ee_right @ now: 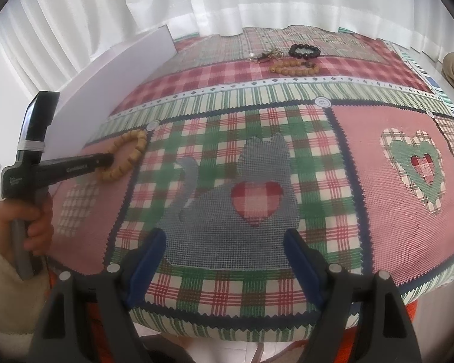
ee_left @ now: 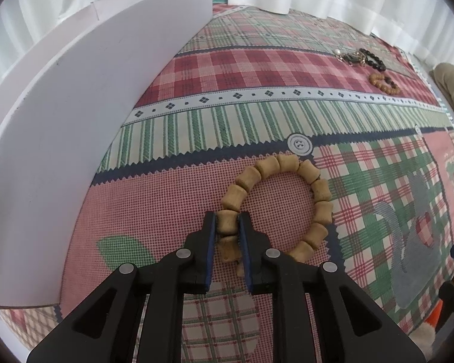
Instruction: Organize jewelry
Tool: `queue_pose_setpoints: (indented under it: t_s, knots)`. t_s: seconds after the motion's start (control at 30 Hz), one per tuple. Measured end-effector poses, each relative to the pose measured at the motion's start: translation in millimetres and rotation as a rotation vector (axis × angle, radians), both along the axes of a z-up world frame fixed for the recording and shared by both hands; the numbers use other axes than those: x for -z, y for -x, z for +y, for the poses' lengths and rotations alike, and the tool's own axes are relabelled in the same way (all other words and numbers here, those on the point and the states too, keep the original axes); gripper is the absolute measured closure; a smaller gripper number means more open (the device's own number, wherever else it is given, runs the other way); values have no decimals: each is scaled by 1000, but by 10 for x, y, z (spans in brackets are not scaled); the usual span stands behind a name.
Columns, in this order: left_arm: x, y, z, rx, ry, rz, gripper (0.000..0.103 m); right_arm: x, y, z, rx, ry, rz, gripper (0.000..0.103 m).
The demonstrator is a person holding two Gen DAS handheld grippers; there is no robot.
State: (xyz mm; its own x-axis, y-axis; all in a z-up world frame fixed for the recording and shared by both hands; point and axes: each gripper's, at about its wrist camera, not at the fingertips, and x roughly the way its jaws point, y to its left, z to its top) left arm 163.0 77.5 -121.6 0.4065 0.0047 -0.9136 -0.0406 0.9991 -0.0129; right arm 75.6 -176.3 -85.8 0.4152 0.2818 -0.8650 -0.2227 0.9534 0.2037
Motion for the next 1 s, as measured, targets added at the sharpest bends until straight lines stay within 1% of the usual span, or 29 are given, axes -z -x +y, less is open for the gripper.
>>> queue_pose_setpoints:
  t_s: [0.07, 0.13, 0.2, 0.27, 0.37, 0.47, 0.6, 0.67, 0.7, 0.77, 0.83, 0.87, 0.93, 1.0]
  knots:
    - [3, -4, -5, 8, 4, 0, 81, -2, -3, 3, -1, 0, 1, 21]
    - [1, -6, -23, 18, 14, 3, 73, 1, -9, 3, -2, -1, 3, 21]
    - [-10, 6, -43, 24, 21, 0, 57, 5, -8, 8, -4, -5, 7, 21]
    - [-39, 24, -60, 27, 20, -11, 50, 11, -17, 9, -4, -10, 11, 21]
    - [-93, 30, -62, 28, 36, -19, 46, 15, -34, 4, -3, -14, 15, 21]
    - [-209, 47, -10, 22, 73, -35, 40, 2, -66, -19, 3, -17, 14, 21]
    - [-398, 71, 132, 8, 117, -66, 39, -19, -102, -64, 17, -29, 14, 21]
    - [-513, 67, 302, -27, 153, -86, 39, -38, -117, -120, 30, -50, 16, 21]
    - [-571, 63, 443, -59, 185, -95, 39, -48, -126, -154, 38, -60, 15, 21]
    - [-604, 62, 662, -111, 238, -93, 39, -53, -145, -239, 63, -74, 15, 21]
    - [-570, 55, 838, -154, 270, -76, 39, -36, -174, -301, 88, -76, 24, 21]
    - [-534, 53, 860, -157, 266, -64, 39, -20, -198, -336, 98, -76, 35, 21]
    - [-441, 48, 798, -131, 245, -34, 39, -32, -255, -390, 103, -84, 54, 21]
    - [-317, 33, 626, -88, 232, -1, 41, -122, -377, -450, 94, -122, 64, 21]
